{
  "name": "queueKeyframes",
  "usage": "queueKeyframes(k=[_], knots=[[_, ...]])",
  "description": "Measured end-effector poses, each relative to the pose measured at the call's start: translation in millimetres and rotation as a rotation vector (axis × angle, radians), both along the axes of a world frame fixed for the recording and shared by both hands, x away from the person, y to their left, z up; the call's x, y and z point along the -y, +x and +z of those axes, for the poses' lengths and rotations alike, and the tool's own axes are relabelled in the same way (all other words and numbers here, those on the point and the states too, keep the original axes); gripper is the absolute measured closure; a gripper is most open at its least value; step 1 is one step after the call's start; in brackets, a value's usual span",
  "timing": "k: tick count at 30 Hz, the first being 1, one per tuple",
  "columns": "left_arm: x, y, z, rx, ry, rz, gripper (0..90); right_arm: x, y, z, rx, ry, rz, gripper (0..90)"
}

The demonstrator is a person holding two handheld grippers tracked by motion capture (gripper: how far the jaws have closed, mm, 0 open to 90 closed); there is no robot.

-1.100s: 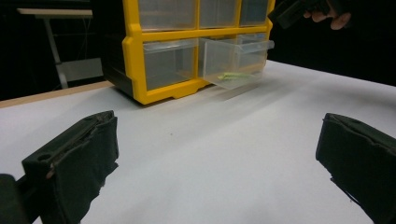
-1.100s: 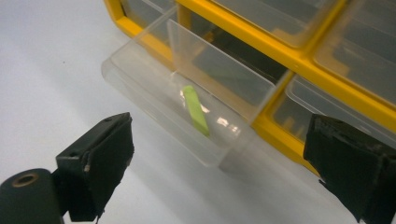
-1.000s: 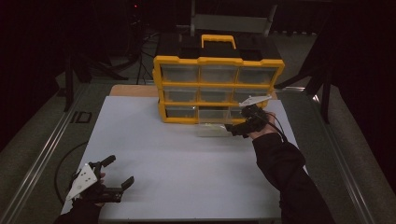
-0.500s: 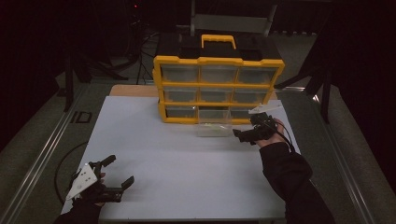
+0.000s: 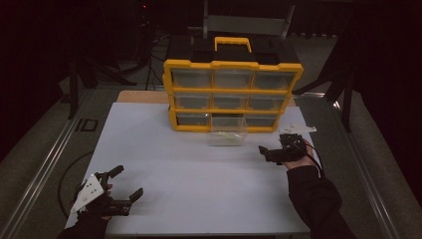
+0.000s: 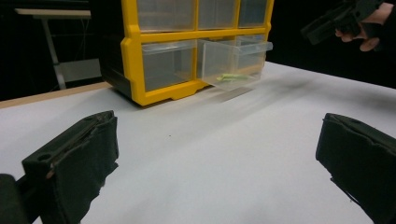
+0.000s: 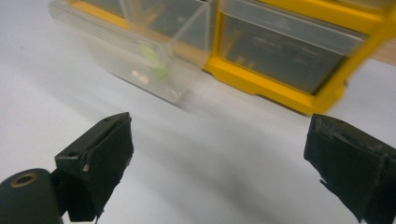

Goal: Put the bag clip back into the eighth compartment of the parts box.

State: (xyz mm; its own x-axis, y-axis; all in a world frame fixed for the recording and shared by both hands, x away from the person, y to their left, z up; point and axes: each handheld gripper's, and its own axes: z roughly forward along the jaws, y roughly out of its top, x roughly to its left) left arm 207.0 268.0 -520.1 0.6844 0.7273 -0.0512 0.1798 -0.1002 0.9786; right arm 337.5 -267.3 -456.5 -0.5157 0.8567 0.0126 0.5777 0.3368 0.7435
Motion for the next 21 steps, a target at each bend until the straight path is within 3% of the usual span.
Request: queueKeyframes(k=[6,13,21], knots=[[0.3,0.3,-0.2,-0.002,-0.001,-0.001,0.0,9.7,-10.1,-7.0,0.002,0.009,-0.017,7.8],[0.4,0.5,-0.2,-0.002,-0.003,-0.001,0.0,28.8,-30.5,-26.2,0.018,0.011,-0.061,7.8],[0.3,0.6,-0.2,-0.002,-0.001,-0.002,0.0,35.7,-49.3,-39.6,0.021,0.02,-0.083,7.8]])
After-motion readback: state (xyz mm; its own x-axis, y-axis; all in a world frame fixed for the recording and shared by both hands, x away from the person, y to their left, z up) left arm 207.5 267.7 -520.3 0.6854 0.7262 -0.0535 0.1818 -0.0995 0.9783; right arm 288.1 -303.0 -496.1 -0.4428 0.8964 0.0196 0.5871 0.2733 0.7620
